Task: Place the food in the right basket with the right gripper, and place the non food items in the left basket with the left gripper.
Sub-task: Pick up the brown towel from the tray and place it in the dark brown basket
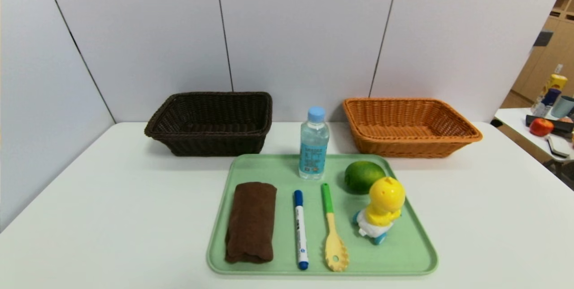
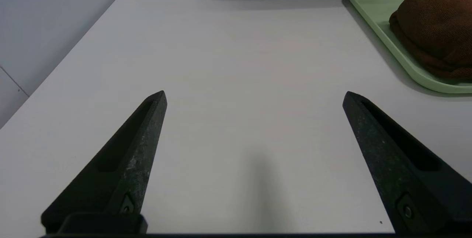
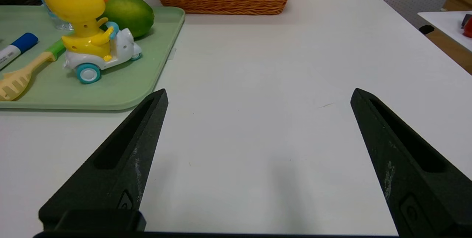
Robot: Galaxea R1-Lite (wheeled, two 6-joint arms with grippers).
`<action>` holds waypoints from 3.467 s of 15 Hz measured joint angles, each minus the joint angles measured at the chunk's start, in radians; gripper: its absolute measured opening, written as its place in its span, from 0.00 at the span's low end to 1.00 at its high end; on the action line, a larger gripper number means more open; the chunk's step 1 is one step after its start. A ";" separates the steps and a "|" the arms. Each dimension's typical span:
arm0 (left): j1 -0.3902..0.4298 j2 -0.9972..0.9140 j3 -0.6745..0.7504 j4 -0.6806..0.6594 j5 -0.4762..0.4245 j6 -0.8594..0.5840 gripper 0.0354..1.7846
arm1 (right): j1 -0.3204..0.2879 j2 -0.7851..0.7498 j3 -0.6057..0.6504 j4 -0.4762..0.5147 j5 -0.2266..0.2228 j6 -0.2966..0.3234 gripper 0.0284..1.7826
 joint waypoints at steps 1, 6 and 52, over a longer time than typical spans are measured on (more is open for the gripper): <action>0.000 0.000 0.000 -0.001 0.000 0.003 0.94 | 0.000 0.000 0.000 0.000 0.000 0.000 0.96; 0.000 0.014 -0.114 0.051 -0.077 0.027 0.94 | 0.000 0.000 0.000 0.000 0.000 0.002 0.96; -0.803 1.864 -1.642 0.912 0.164 -0.703 0.94 | 0.049 1.388 -1.036 0.375 0.111 0.165 0.96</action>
